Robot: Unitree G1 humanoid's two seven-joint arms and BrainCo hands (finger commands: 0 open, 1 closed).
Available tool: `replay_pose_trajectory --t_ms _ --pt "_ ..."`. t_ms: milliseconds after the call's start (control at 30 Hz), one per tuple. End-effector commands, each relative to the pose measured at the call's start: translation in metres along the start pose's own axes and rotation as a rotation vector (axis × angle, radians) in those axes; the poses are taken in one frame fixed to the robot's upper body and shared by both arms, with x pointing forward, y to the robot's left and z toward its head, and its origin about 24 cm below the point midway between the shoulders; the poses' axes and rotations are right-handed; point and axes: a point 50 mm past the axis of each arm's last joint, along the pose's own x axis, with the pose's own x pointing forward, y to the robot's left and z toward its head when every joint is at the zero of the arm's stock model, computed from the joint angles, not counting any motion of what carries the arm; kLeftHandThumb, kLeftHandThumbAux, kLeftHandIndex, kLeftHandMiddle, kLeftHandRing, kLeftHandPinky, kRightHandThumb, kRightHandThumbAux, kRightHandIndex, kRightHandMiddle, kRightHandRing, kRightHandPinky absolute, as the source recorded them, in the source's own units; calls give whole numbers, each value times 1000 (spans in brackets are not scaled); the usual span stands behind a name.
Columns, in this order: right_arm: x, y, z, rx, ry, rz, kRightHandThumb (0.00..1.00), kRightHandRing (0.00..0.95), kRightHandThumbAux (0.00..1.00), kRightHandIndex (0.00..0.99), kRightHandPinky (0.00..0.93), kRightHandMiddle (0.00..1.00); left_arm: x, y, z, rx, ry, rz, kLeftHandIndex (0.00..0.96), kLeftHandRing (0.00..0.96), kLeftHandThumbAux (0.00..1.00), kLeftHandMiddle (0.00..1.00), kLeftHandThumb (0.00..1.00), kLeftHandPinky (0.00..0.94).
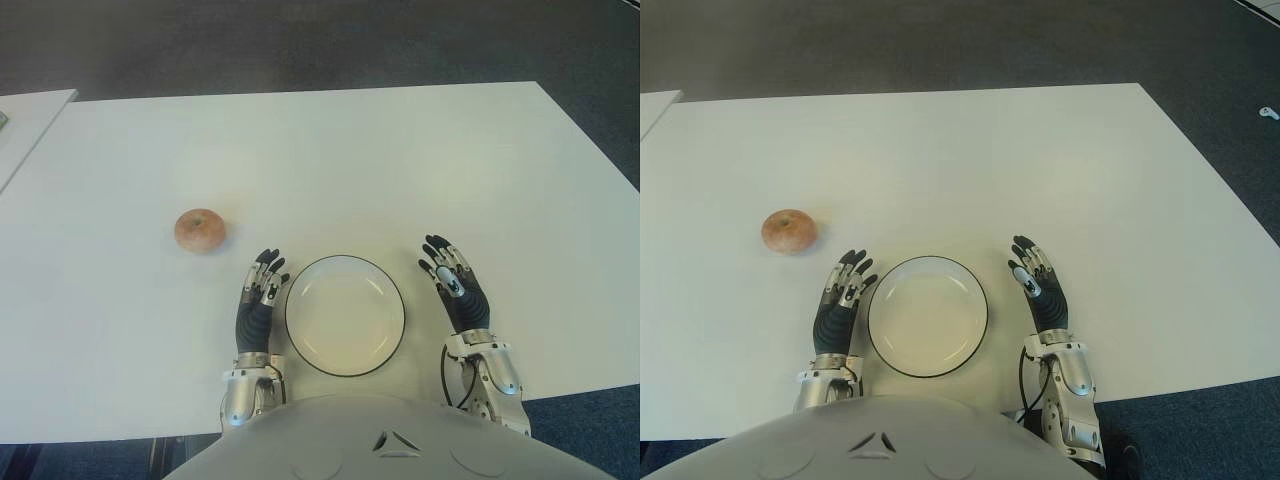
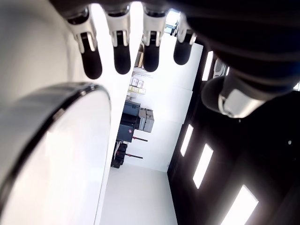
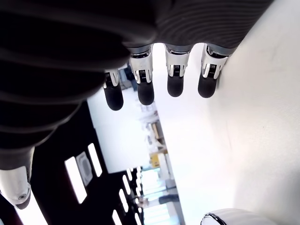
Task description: Put the apples into the plate.
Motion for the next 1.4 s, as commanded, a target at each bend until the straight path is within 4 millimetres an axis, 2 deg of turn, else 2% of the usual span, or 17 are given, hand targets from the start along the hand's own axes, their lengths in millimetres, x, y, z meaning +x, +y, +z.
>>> replay_pose_trajectory --t_ms 33,767,933,1033,1200,1300,1400 --pt "-2 -1 -3 11 20 -9 247 36 549 139 6 116 -3 -2 -6 -24 39 14 134 147 485 137 137 213" --pt "-1 1 -6 24 36 -9 257 34 550 136 1 116 -3 -1 -5 3 40 1 138 156 479 152 129 216" --pt "-1 2 -6 24 36 -10 259 25 551 131 0 107 -6 -4 1 10 25 -14 134 150 486 146 130 210" --pt "-1 3 -7 22 34 -9 259 21 554 141 0 101 -6 -12 18 36 -28 -25 142 155 499 150 131 223" --pt "0 4 -8 25 29 -3 254 20 546 151 0 101 0 -7 43 150 -82 -5 149 142 524 147 127 169" --pt "1 5 -9 25 14 -7 253 14 540 157 0 97 5 2 68 329 -137 34 133 128 557 131 128 137" --pt "2 6 -10 25 -1 -15 253 12 534 165 0 95 5 -4 90 618 -225 51 112 116 583 114 126 125"
